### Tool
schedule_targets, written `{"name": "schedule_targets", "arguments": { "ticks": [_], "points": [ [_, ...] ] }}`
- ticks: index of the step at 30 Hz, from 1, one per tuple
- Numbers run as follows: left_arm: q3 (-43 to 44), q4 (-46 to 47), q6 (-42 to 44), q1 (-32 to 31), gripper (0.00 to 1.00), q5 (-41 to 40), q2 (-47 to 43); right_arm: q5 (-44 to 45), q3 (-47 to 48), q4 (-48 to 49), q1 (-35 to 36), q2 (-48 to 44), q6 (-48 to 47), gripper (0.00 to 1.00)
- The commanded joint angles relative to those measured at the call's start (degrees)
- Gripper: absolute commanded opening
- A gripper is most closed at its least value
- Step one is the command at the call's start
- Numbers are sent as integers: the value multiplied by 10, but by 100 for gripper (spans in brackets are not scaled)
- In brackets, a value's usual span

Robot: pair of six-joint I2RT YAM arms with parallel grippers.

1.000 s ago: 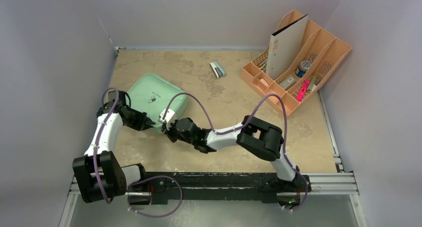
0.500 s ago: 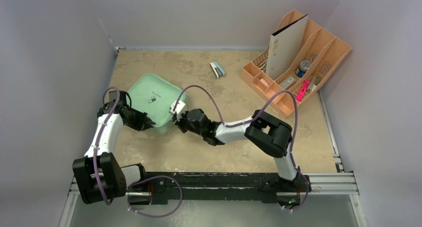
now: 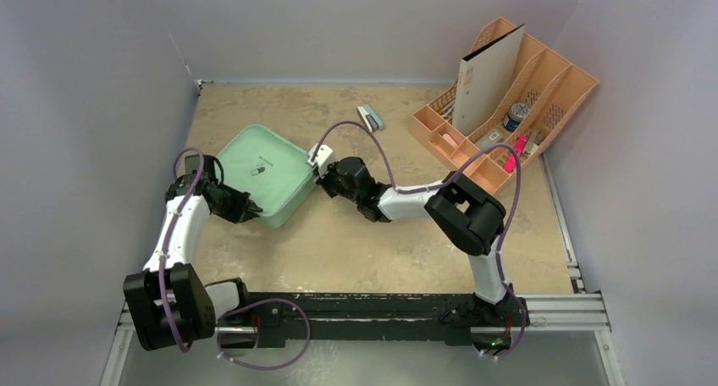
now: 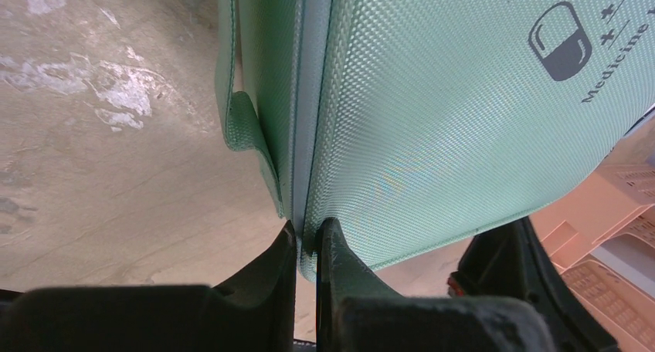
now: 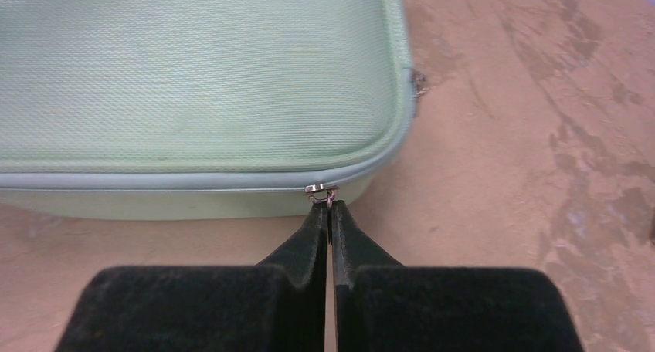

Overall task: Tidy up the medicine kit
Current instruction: Zip the medicine box at the center of the board.

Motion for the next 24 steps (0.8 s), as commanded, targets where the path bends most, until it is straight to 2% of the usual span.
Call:
{"name": "schedule_targets", "arguments": {
  "ticks": [1,5,15,18,24],
  "points": [
    [-16,-38,37,10,0,-154,6,16,34,-26,-45,13,-43,0],
    [-13,-36,43,10,0,-152,3,-26,53,-18,-61,26,-79,0],
    [-36,-22,46,10,0,-152,-5,-32,108,-23,-95,52,-177,0],
    [-36,-21,47,10,0,-148,-2,-56,129,-45,-96,58,-197,0],
    [-39,-20,52,10,0,-158,-19,-101,139,-28,-98,65,-263,0]
  ]
}}
